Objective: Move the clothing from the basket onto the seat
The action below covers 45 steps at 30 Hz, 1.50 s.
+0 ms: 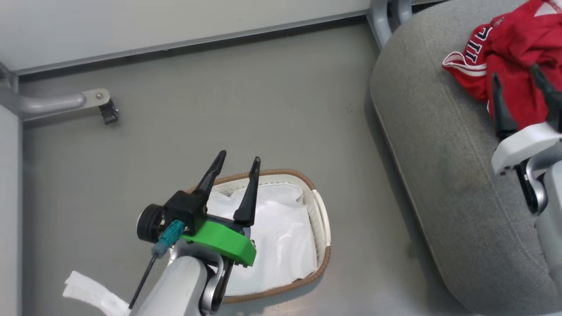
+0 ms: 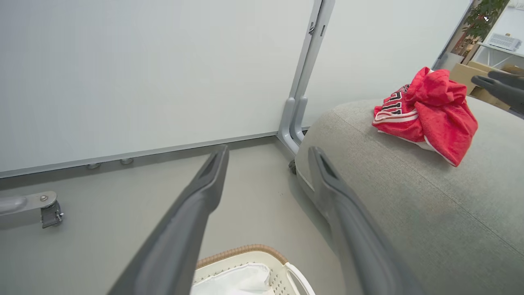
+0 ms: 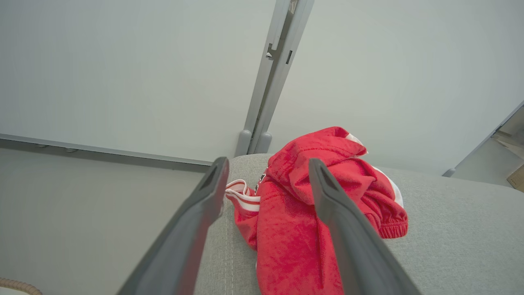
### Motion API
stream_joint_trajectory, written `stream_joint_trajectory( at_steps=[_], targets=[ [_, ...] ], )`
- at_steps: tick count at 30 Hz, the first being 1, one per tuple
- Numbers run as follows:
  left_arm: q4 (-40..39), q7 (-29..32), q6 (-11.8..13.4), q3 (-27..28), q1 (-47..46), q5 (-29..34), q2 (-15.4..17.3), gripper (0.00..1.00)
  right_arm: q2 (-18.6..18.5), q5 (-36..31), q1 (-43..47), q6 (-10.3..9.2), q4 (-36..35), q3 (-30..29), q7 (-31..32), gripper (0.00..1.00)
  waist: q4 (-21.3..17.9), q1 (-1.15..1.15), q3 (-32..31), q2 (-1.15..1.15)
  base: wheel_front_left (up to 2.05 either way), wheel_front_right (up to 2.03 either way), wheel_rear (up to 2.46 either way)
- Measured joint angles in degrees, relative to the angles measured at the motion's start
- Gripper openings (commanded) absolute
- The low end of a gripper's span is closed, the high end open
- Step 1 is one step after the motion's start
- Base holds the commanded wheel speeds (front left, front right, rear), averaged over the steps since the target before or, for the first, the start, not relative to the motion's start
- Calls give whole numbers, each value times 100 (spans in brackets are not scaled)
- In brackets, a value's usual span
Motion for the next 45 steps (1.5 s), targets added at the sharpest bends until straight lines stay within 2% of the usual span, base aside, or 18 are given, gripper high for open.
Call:
stream_joint_trajectory(
  at_steps=[7, 15, 21, 29, 45],
  targets=[
    [-47, -10, 13, 759, 583, 27, -94, 100, 599, 57, 827, 0, -632, -138, -1, 100, 444, 0, -418, 0, 0, 0, 0],
    [-70, -9, 108, 1207, 1088, 67, -157, 100, 1288, -77, 1760, 0, -1217, -344, -1, 100, 769, 0, -762, 0, 0, 0, 0],
    [-125, -9, 122, 1463, 1472, 118, -167, 100, 1653, -191, 2465, 0, -1569, -489, -1, 100, 865, 0, -1004, 0, 0, 0, 0],
    [-276, -9, 122, 1761, 1897, 175, -168, 100, 1783, -270, 2992, 0, -1782, -465, -1, 100, 832, 0, -1186, 0, 0, 0, 0],
    [-290, -9, 112, 1733, 1948, 135, -171, 100, 1792, -147, 3101, 0, -1723, -249, -1, 100, 794, 0, -1228, 0, 0, 0, 0]
  ],
)
